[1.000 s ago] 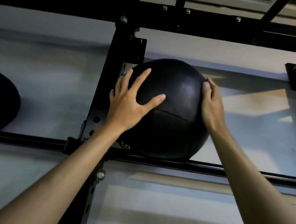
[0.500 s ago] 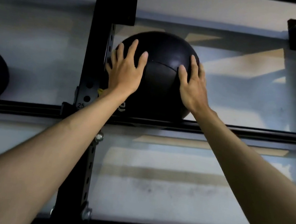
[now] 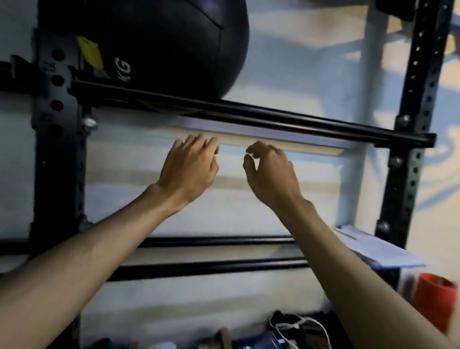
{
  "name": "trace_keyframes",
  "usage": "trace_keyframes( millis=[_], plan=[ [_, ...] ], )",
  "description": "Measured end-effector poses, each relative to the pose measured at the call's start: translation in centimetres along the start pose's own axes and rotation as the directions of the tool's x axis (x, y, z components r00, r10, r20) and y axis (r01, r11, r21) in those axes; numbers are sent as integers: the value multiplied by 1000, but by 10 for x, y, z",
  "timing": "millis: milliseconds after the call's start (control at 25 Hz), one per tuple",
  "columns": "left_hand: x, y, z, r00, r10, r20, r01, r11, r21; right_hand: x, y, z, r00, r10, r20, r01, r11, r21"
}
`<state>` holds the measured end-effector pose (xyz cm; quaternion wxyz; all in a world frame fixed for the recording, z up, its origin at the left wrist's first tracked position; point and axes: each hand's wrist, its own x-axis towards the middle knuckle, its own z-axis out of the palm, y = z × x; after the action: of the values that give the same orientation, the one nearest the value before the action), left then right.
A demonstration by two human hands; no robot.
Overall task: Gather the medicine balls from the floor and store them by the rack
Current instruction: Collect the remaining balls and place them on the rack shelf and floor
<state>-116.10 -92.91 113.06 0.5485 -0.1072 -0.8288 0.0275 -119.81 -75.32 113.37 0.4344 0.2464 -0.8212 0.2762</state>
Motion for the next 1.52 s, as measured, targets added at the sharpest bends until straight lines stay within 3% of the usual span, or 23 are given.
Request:
trace_keyframes(
  millis=[120,280,400,560,680,960,1240,1400,1520],
  plan=[
    [-45,36,18,948,-43,315,76,993,-94,-72,18,-4,975,127,180,-107,987,-119],
    [-142,106,35,763,72,643,65,980,-188,-210,31,-19,819,380,429,-264,914,-307],
    [-218,159,48,604,137,785,92,967,-239,-304,47,-29,682,484,549,-283,866,-412],
    [-322,241,59,309,292,905,55,945,-323,-418,75,-52,475,620,624,-351,784,-512],
    [-386,293,63,119,382,916,40,920,-389,-493,90,-64,347,708,615,-416,704,-576],
    [-491,405,102,-163,470,867,51,882,-468,-646,150,-87,-12,785,620,-573,503,-648],
    [-580,488,157,-379,393,837,182,919,-349,-749,245,-68,-206,731,650,-644,399,-653],
    [-625,499,178,-449,306,839,265,943,-203,-787,280,-37,-264,657,706,-666,405,-626],
    [-682,489,192,-538,228,812,296,952,-72,-824,286,-2,-360,550,754,-642,440,-628]
  ],
)
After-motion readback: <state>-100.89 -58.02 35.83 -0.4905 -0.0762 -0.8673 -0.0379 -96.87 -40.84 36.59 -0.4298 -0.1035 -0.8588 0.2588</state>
